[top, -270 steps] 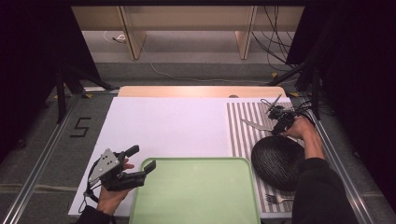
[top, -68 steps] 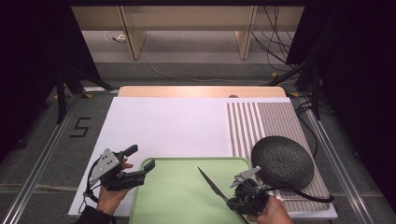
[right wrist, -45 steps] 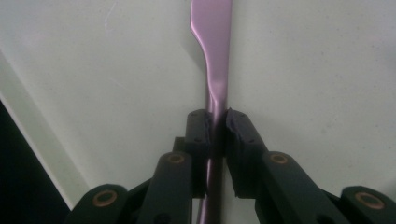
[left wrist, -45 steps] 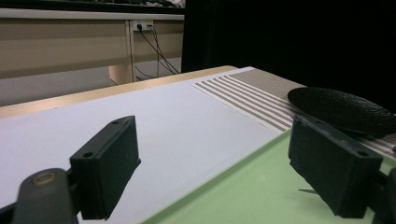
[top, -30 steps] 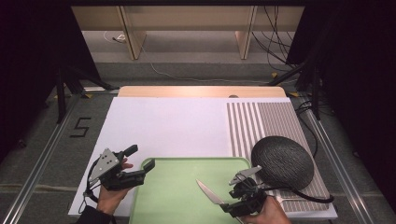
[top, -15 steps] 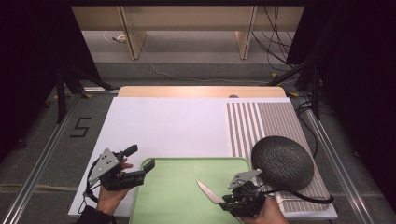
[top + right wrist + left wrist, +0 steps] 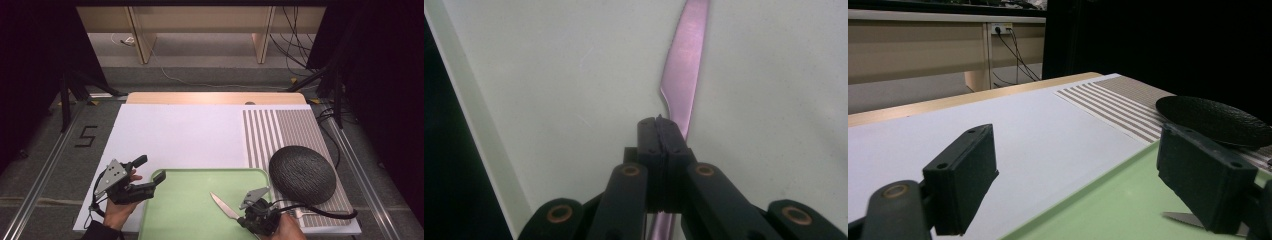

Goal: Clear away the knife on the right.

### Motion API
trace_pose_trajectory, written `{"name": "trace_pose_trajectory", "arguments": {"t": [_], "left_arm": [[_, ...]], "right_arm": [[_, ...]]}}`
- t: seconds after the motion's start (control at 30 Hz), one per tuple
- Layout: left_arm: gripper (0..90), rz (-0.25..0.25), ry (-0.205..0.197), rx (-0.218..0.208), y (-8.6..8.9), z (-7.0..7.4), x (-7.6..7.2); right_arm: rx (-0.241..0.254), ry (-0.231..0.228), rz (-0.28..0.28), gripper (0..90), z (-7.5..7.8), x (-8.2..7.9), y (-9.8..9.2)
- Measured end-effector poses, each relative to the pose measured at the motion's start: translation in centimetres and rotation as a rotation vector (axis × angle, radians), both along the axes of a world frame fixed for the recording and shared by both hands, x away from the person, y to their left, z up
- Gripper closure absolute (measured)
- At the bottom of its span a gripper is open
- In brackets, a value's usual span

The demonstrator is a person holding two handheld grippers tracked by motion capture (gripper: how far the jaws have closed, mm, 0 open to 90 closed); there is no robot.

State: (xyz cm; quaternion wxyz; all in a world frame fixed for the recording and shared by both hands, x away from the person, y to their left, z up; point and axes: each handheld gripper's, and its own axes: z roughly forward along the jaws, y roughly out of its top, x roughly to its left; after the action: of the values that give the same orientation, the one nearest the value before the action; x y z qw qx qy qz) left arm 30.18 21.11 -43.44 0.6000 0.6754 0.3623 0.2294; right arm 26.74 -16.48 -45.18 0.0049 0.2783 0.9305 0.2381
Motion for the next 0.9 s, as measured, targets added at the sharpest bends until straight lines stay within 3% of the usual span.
{"name": "trace_pose_trajectory", "arguments": {"t": [0.3, 0.33, 0.67, 0.77, 0.9], "left_arm": [[15.7, 0.001, 0.0, 0.001, -0.01, -0.01, 0.01], [15.7, 0.001, 0.0, 0.0, -0.02, -0.01, 0.01], [15.7, 0.001, 0.001, -0.001, 0.0, -0.03, 0.03], [15.7, 0.002, 0.002, -0.001, 0.02, -0.04, 0.04], [15.7, 0.002, 0.002, -0.001, 0.01, -0.03, 0.04]], "right_arm": [[-0.038, 0.0, 0.018, 90.0, -0.69, -0.03, 0.39], [-0.059, -0.005, 0.019, 90.0, -0.75, -0.07, 0.46], [-0.072, 0.012, 0.033, 90.0, -0.95, -0.11, 0.61], [-0.079, 0.005, 0.029, 90.0, -0.91, -0.07, 0.57], [-0.128, -0.022, 0.013, 90.0, -0.93, 0.07, 0.36]]}}
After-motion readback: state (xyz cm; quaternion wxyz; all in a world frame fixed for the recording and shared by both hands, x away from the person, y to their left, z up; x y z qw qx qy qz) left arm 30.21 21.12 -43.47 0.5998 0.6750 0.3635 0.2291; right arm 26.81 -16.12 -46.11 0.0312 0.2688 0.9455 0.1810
